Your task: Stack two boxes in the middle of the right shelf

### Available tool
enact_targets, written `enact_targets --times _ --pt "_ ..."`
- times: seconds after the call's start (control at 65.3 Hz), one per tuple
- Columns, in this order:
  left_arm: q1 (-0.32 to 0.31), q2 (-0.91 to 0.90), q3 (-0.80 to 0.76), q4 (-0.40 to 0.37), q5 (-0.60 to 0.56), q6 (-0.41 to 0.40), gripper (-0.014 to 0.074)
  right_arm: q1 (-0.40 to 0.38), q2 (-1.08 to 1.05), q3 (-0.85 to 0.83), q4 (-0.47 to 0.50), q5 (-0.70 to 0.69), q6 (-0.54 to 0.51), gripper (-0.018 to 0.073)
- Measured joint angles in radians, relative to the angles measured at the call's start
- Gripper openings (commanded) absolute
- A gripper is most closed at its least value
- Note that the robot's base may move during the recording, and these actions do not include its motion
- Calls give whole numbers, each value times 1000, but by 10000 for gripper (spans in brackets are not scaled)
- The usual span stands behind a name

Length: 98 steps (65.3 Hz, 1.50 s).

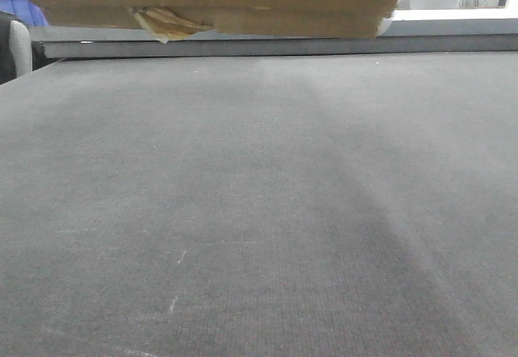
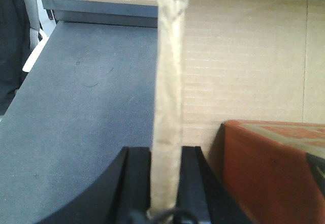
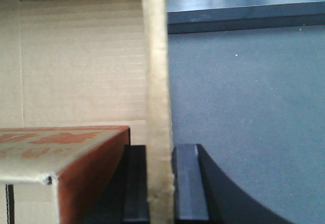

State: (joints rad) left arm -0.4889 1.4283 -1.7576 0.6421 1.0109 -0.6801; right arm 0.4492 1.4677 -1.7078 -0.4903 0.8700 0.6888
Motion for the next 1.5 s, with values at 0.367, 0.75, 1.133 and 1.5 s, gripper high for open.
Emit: enact_targets --times 0.367,0.75,1.133,1.5 --pt "0 0 0 0 -1 0 -111 0 0 0 0 0 0 -154" --pt "0 0 0 15 1 0 -111 0 16 -2 0 -25 1 -154" --pt "0 -3 -2 27 7 -2 -111 2 16 -4 0 -39 1 -154" --pt "0 -4 -2 27 7 -2 -111 2 16 -4 0 -45 1 -154"
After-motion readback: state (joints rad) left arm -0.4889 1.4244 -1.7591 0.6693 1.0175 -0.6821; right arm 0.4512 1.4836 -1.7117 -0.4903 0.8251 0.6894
